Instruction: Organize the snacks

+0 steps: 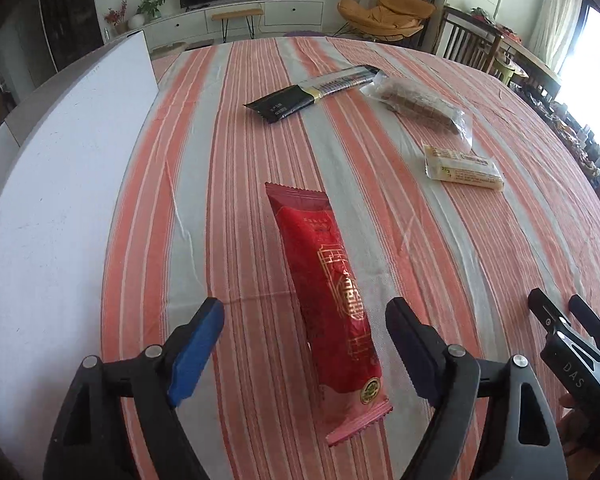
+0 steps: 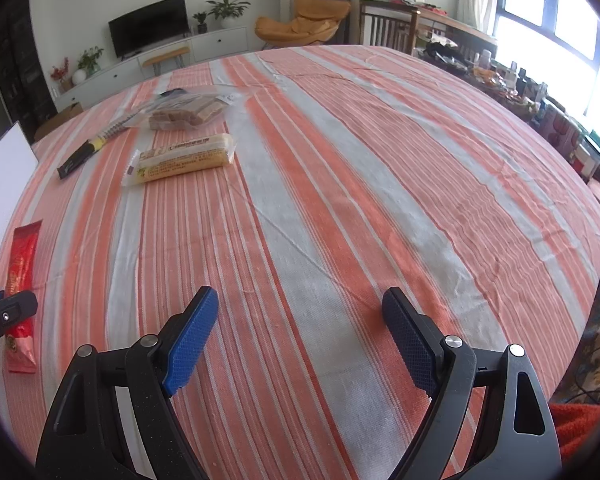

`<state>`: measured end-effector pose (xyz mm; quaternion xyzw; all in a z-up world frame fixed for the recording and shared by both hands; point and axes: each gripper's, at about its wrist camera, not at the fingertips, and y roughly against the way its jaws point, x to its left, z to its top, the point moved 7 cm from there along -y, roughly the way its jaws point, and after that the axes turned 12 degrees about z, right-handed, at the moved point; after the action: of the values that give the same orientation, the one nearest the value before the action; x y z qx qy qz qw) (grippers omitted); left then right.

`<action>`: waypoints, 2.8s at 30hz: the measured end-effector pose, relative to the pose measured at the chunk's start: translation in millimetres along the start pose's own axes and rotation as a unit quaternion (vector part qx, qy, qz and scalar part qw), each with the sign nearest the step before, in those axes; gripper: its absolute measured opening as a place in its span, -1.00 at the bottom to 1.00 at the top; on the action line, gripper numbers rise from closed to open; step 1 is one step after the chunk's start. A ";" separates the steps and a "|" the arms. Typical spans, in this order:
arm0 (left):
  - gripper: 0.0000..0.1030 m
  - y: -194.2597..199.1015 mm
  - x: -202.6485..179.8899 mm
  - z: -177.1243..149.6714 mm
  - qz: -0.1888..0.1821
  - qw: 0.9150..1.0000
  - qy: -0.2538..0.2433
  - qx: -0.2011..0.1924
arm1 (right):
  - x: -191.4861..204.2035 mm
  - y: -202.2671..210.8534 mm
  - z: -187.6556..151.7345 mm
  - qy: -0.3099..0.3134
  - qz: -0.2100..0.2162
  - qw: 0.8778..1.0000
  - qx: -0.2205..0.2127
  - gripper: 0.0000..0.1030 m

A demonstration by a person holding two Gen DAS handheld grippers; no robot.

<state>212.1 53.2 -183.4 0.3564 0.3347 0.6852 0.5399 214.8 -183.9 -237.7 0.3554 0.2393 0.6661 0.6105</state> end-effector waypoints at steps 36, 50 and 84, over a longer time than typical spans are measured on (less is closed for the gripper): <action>1.00 -21.8 11.4 2.9 0.032 0.999 0.009 -0.035 | -0.2 -0.2 -0.1 0.000 0.000 1.000 -0.001 0.70; 1.00 -22.0 11.6 2.9 0.032 0.999 0.009 -0.035 | -0.5 -0.2 -0.2 0.000 0.001 1.000 -0.001 0.69; 1.00 -22.0 11.7 2.7 0.032 0.999 0.009 -0.034 | 36.0 -7.1 75.7 0.145 0.169 0.973 0.056 0.67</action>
<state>223.5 69.1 -199.0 0.3418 0.3044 0.7162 0.5268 277.3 -156.3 -188.6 0.3237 0.2990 0.7896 0.4270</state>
